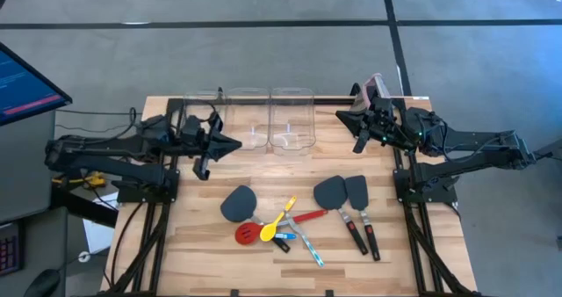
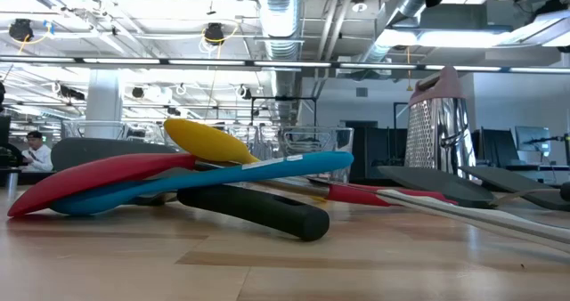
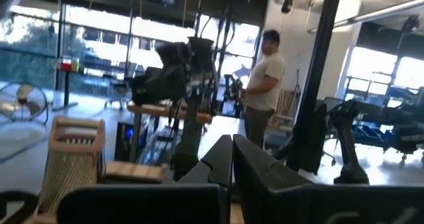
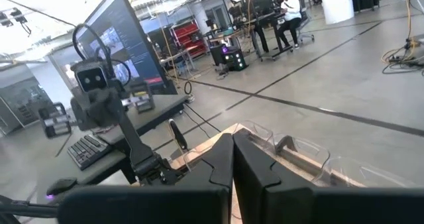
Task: Pick & Place Kitchen Items
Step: Put the black spatula into the middle transparent bin
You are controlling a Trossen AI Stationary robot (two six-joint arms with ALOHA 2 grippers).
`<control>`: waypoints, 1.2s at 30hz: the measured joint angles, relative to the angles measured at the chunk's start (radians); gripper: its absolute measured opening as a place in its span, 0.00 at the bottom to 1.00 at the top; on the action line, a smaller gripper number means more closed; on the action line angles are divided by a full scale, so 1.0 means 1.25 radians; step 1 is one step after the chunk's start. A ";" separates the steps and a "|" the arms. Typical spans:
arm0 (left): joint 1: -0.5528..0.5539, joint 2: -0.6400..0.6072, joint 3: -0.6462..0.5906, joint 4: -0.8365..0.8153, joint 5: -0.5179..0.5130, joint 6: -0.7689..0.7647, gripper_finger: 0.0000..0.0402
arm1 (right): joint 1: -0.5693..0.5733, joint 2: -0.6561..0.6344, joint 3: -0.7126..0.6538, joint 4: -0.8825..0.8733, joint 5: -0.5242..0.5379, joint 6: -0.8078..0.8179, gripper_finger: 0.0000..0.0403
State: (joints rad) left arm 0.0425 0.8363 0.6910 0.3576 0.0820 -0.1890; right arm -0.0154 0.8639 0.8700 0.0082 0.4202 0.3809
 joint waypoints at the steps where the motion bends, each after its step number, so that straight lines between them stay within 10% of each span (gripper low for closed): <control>1: 0.000 0.005 0.000 -0.005 0.000 -0.001 0.00 | 0.000 0.000 0.000 0.000 0.000 0.005 0.00; 36: 0.004 0.012 -0.001 -0.022 0.000 -0.007 0.00 | 0.056 0.032 0.042 -0.074 0.038 -0.178 0.00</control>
State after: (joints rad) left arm 0.0479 0.8516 0.6903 0.3305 0.0822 -0.1982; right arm 0.0548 0.9039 0.9224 -0.0845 0.4676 0.1590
